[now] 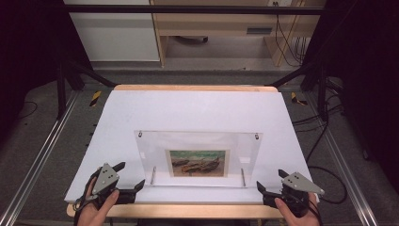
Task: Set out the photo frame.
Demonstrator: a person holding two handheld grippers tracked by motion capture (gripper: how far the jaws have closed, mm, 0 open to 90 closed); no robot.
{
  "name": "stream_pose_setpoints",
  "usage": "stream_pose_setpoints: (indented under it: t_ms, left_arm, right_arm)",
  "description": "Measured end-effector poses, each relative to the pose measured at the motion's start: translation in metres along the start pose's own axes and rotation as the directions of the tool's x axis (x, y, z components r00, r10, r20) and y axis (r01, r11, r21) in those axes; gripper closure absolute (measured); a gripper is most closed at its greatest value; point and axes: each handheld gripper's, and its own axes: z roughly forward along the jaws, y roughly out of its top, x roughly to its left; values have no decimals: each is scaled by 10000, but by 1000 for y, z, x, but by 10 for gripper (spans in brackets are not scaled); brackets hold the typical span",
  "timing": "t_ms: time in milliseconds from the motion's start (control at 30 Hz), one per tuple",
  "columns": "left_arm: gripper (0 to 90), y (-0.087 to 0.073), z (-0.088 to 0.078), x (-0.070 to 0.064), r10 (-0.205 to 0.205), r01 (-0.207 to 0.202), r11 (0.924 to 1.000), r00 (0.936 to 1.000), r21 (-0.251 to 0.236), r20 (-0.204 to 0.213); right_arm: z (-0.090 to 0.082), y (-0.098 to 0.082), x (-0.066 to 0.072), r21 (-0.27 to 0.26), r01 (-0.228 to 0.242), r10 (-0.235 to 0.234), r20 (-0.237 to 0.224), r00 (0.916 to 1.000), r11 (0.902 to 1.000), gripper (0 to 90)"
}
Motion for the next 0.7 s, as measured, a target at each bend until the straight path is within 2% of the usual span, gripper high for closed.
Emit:
stream_pose_setpoints:
  t_ms: [100,133,167,200,233,300,433,567,633,667,700]
  left_arm:
    - [68,-1,-2,6,-138,138,9999,9998,-22,-124]
    - [62,-2,-2,12,-278,278,9996,9990,-24,-343]
    - [58,-2,-2,12,-278,278,9996,9990,-24,-343]
    - [58,-3,0,19,-417,417,9991,9975,-11,-575]
    - [57,-3,0,19,-417,417,9991,9975,-11,-575]
    - [56,-5,5,28,-638,643,9979,9940,25,-892]
    - [51,-6,16,38,-897,926,9955,9899,212,-1100]
    - [51,-5,23,41,-841,891,9952,9900,394,-1136]
    - [56,-5,28,44,-799,879,9944,9886,586,-1280]
    - [63,-4,33,48,-674,807,9937,9845,774,-1617]
    - [68,-4,33,48,-674,807,9937,9845,774,-1617]
  right_arm:
    - [-3,-2,-4,-65,-75,76,204,9998,10000,144]
    - [-3,-2,-8,-87,-244,248,465,9986,9997,145]
    - [-3,-2,-8,-87,-244,248,465,9986,9997,145]
    - [-1,-3,-12,-101,-269,277,798,9964,9996,145]
    - [-1,-3,-12,-101,-269,277,798,9964,9996,145]
    - [5,-4,-19,20,-415,409,1275,9910,9991,144]
    - [17,-4,-27,194,-597,557,1652,9847,9980,144]
    - [26,-3,-28,370,-620,545,1766,9828,9974,144]
    - [31,-3,-28,503,-552,449,1878,9812,9972,144]
    - [36,-3,-31,584,-621,481,2162,9752,9964,150]
    - [36,-3,-31,584,-621,481,2162,9752,9964,150]
